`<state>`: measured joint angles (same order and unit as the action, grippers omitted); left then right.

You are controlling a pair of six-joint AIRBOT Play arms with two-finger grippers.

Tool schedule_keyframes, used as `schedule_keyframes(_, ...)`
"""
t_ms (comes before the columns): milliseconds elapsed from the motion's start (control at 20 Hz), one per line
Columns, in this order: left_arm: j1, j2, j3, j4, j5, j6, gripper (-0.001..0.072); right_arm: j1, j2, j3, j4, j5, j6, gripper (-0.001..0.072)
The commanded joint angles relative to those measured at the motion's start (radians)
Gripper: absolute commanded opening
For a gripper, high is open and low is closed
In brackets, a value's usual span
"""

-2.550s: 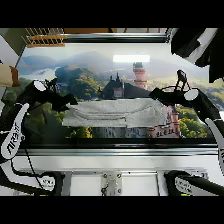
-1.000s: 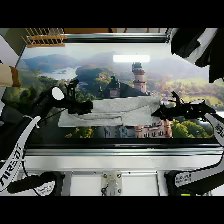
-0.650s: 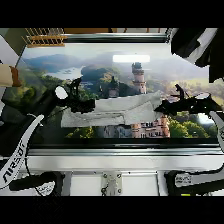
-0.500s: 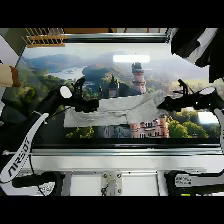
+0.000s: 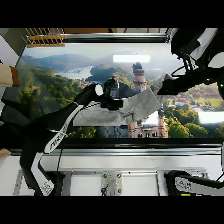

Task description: Fold the clothes and pants, and hang the long-sleeved shirts on hangers.

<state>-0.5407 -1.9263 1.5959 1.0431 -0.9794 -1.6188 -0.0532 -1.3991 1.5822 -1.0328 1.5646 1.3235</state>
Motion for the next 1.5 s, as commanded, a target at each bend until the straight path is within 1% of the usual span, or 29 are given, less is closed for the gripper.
schedule_keyframes(0, -0.048, -0.117, 0.147, 0.0, -0.051, -0.014, 0.0009, 0.099, 0.006, 0.103, -0.031, 0.041, 0.043, 0.0019)
schedule_keyframes(250, -0.053, -0.163, 0.243, 0.003, -0.107, -0.016, 0.0008, 0.15, 0.006, 0.118, -0.038, 0.04, 0.043, 0.0018)
schedule_keyframes(350, -0.028, -0.163, 0.281, 0.004, -0.143, -0.016, 0.0009, 0.165, 0.005, 0.118, -0.05, 0.04, 0.042, 0.0018)
schedule_keyframes(650, 0.143, -0.158, 0.459, 0.012, -0.302, -0.016, 0.0009, 0.27, -0.014, 0.118, -0.06, 0.01, 0.039, 0.0018)
schedule_keyframes(750, 0.204, -0.121, 0.464, 0.013, -0.301, -0.016, 0.0009, 0.326, -0.034, 0.12, -0.057, -0.024, 0.038, 0.0018)
schedule_keyframes(900, 0.301, -0.024, 0.407, 0.013, -0.27, -0.015, 0.0008, 0.412, -0.093, 0.16, -0.038, -0.047, 0.038, 0.0018)
schedule_keyframes(1050, 0.403, 0.088, 0.312, 0.023, -0.25, -0.01, 0.0008, 0.502, -0.195, 0.25, -0.01, -0.05, 0.038, 0.0018)
schedule_keyframes(1200, 0.487, 0.19, 0.231, 0.103, -0.252, -0.008, 0.0009, 0.595, -0.309, 0.33, 0.035, -0.058, 0.034, 0.0018)
schedule_keyframes(1300, 0.539, 0.254, 0.179, 0.119, -0.25, 0.007, 0.0009, 0.656, -0.377, 0.353, 0.035, -0.103, 0.019, 0.0018)
schedule_keyframes(1450, 0.607, 0.318, 0.121, 0.117, -0.251, 0.015, 0.0009, 0.728, -0.475, 0.356, 0.039, -0.233, 0.013, 0.0021)
